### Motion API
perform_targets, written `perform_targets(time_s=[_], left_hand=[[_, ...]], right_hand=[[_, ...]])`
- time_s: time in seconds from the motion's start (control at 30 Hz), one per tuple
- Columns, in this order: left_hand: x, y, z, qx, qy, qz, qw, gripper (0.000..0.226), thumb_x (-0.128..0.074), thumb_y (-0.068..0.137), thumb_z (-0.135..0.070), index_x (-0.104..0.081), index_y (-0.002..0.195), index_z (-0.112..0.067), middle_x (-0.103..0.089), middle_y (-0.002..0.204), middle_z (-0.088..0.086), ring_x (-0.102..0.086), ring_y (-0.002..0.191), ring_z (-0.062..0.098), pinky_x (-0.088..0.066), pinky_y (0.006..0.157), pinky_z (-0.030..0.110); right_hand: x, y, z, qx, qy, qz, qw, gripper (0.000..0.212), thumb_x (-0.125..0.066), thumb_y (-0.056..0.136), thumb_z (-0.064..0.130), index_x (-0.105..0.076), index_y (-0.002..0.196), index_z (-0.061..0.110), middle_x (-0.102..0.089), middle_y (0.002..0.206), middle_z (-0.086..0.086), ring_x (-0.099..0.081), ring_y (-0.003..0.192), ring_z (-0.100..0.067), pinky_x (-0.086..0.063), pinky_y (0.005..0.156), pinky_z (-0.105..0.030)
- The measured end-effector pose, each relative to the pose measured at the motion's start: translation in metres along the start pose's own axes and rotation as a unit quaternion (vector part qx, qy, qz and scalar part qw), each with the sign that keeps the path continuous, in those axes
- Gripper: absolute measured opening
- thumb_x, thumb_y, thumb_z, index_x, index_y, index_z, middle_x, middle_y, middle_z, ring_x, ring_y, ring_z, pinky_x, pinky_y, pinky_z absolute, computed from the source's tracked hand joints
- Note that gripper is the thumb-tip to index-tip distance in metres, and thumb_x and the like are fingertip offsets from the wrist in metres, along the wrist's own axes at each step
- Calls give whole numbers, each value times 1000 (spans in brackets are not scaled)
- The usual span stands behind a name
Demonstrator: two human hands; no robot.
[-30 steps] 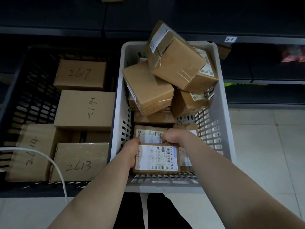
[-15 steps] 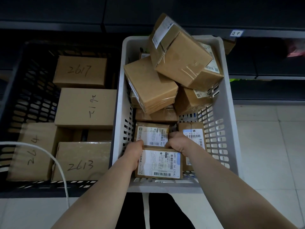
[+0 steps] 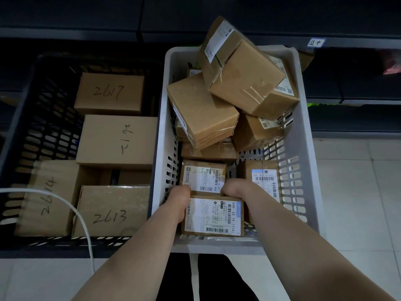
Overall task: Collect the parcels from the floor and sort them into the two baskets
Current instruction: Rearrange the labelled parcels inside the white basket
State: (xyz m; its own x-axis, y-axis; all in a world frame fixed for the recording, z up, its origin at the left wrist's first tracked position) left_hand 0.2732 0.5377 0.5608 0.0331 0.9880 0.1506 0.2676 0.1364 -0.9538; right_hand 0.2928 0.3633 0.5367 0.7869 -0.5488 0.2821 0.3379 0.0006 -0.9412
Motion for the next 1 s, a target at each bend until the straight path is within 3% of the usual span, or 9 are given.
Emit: perform_targets(time_s=[0.1,0.2,0.37,0.43,0.5,0.6,0.7,0.87,1.0], left_hand=[[0,3,-2,5,3,1,1000,24,-40,100,-17,-64,99,-14,-69,81,9,-64,64,23,-50,56,31],[-2,5,-1,14,8,4,1000,23,-40,99,-16,-63,101,-13,-69,80,10,-64,64,23,-51,56,31],[-12,1,0,22,-2,21,1000,19,-38,98,-7,-55,89,-11,-64,76,12,-61,62,24,-48,52,31],[-11,5,2,22,3,8,1000,19,-38,98,-9,-56,91,-10,-65,78,13,-62,64,25,-50,55,33],[-9,12,2,12,16,-8,1000,22,-38,100,-16,-59,100,-8,-68,88,15,-65,73,28,-54,66,37],[-6,22,5,-3,51,-33,998,31,-37,102,-26,-59,115,-8,-68,105,18,-66,95,33,-55,86,41],[-6,25,4,-11,66,-13,998,35,-41,100,-34,-59,119,-10,-68,105,15,-65,96,32,-53,90,43],[-14,15,-5,-42,101,65,992,40,-81,75,-26,-65,110,-15,-71,106,8,-67,94,24,-53,76,35],[-18,15,-3,-109,250,28,962,41,-78,76,-4,-63,113,-9,-68,115,7,-64,107,23,-52,90,32]], right_hand=[[-1,3,-1,5,1,11,1000,28,-52,97,20,-66,115,4,-66,117,-14,-63,102,-25,-50,85,-35],[-1,7,-6,5,56,-8,998,17,-59,92,15,-68,103,5,-68,107,-13,-66,96,-26,-51,72,-31],[3,11,-11,21,121,-36,992,44,-50,92,4,-54,136,8,-59,131,-14,-58,114,-29,-51,96,-35],[0,15,-11,12,140,-38,989,47,-51,91,8,-53,138,9,-60,130,-14,-61,111,-28,-52,95,-38],[-3,19,-9,9,143,-68,987,37,-54,91,11,-59,127,6,-65,118,-13,-63,101,-27,-54,85,-32],[3,11,-11,2,131,-210,969,13,-56,92,15,-64,94,4,-63,89,-10,-60,79,-26,-47,64,-29],[9,0,-10,21,111,-286,951,15,-54,93,18,-62,84,8,-64,83,-10,-61,75,-27,-46,61,-29],[25,-26,-5,108,119,-206,965,15,-67,88,23,-66,96,10,-66,91,-5,-57,74,-12,-42,56,-23],[20,-39,-17,103,19,-140,985,30,-77,81,19,-65,108,14,-61,97,2,-59,88,-14,-48,70,-24]])
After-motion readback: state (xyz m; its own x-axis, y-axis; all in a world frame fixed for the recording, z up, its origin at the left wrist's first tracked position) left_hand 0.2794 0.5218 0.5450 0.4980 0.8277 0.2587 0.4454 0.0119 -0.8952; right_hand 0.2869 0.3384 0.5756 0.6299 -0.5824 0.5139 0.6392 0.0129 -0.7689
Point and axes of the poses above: each hand's wrist, its own y-axis towards the middle knuckle, its own x-axis out of the back of the hand, z = x × y, the point moved 5 cm from there along y, towards the middle knuckle
